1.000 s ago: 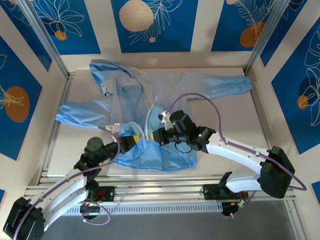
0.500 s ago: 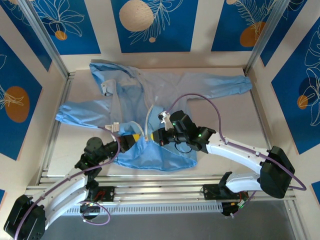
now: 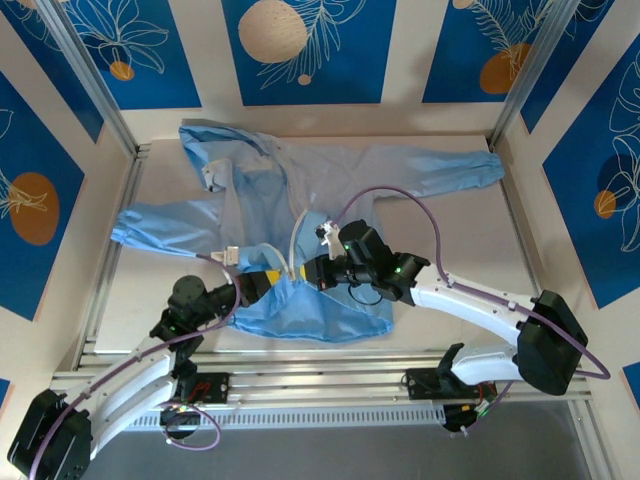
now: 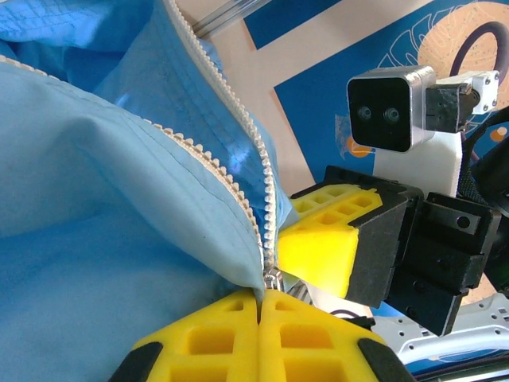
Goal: Zip up the jacket
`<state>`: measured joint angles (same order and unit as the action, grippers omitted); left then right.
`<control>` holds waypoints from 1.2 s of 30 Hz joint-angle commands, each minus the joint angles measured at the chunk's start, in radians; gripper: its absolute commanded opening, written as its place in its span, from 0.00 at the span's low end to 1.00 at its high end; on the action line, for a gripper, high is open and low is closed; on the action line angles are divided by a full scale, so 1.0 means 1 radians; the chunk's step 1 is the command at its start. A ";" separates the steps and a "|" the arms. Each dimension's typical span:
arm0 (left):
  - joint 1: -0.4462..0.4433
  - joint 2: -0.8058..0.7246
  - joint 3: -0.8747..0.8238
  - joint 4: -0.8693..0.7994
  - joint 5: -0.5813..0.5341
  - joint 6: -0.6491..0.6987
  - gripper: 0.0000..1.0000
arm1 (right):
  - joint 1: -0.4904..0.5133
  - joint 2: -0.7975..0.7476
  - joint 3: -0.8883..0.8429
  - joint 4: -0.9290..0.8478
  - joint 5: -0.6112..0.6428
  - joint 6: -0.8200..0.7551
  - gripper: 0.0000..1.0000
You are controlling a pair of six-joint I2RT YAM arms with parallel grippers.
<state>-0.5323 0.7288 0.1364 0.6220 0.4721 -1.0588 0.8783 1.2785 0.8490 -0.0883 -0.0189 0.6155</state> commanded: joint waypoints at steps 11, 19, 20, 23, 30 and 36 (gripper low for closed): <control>0.012 -0.034 -0.029 0.047 0.023 -0.048 0.00 | -0.010 0.025 -0.005 0.054 -0.021 0.012 0.00; 0.012 -0.050 -0.038 0.030 0.026 -0.056 0.00 | -0.010 0.039 -0.004 0.073 -0.018 0.017 0.00; 0.012 -0.051 -0.041 0.025 0.025 -0.056 0.00 | -0.011 0.040 -0.003 0.075 -0.018 0.019 0.00; 0.012 -0.054 -0.043 0.003 0.020 -0.051 0.00 | -0.009 0.044 -0.003 0.083 -0.016 0.026 0.00; 0.012 -0.058 -0.024 -0.055 0.029 -0.021 0.00 | -0.004 0.047 -0.007 0.103 0.005 0.050 0.00; 0.012 -0.071 0.006 -0.142 0.052 0.034 0.00 | 0.005 0.063 0.002 0.106 0.019 0.062 0.00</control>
<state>-0.5320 0.6777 0.1112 0.5373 0.4820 -1.0718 0.8772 1.3350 0.8490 -0.0303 -0.0242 0.6640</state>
